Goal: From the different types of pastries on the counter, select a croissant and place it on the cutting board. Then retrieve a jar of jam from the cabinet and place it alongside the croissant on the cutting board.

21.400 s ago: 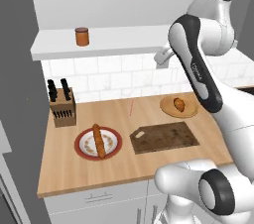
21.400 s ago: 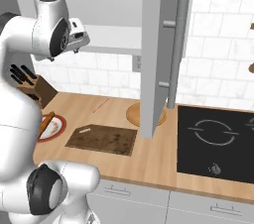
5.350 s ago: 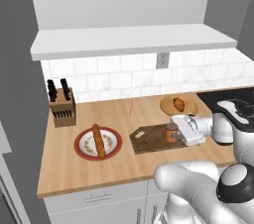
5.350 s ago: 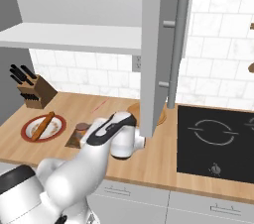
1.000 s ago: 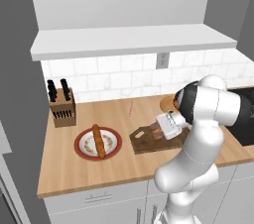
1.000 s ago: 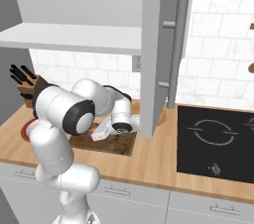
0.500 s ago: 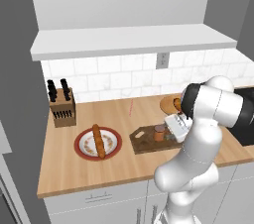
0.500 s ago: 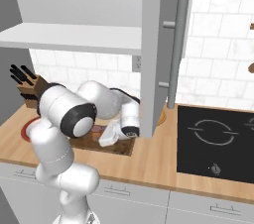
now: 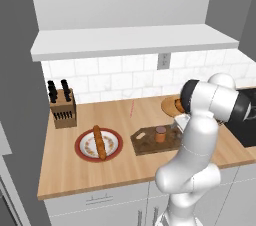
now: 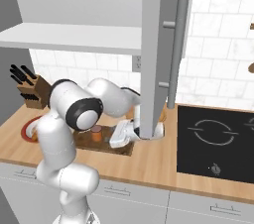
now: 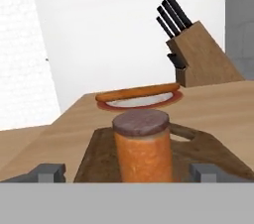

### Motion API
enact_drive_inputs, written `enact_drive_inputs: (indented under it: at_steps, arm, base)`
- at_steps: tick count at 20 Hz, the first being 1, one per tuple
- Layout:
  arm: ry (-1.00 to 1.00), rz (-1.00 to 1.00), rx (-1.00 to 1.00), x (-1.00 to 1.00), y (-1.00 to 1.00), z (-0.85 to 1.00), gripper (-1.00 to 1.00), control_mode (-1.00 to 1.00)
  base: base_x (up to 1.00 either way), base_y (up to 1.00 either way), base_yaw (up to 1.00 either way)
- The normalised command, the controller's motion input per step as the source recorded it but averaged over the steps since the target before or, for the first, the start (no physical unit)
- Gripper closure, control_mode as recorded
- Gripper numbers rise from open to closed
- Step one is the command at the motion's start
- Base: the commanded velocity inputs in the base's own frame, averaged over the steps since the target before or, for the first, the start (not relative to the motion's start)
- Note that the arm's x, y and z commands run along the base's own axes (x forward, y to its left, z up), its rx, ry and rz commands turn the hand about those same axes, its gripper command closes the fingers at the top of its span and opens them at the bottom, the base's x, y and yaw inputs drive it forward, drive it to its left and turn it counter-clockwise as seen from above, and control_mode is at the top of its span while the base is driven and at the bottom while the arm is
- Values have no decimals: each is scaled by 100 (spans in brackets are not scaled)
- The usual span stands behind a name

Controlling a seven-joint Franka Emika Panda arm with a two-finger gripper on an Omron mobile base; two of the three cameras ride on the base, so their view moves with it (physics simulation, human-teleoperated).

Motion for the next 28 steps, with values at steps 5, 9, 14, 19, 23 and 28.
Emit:
enact_drive_inputs:
  at_steps: [5,9,14,19,23,28]
  arm:
    - [-15,9,-15,0,-34,3,-100,-100]
    - [-1,3,5,12,-37,31,-100,-100]
    - [0,4,10,11,-18,58,-100,-100]
    - [-2,3,-2,0,0,4,-100,-100]
    - [-15,28,-23,0,-1,26,-100,-100]
    - [-12,24,-20,0,0,25,-100,-100]
  base:
    - [0,0,0]
    - [0,0,0]
    - [0,0,0]
    - [0,0,0]
    - [0,0,0]
    - [0,0,0]
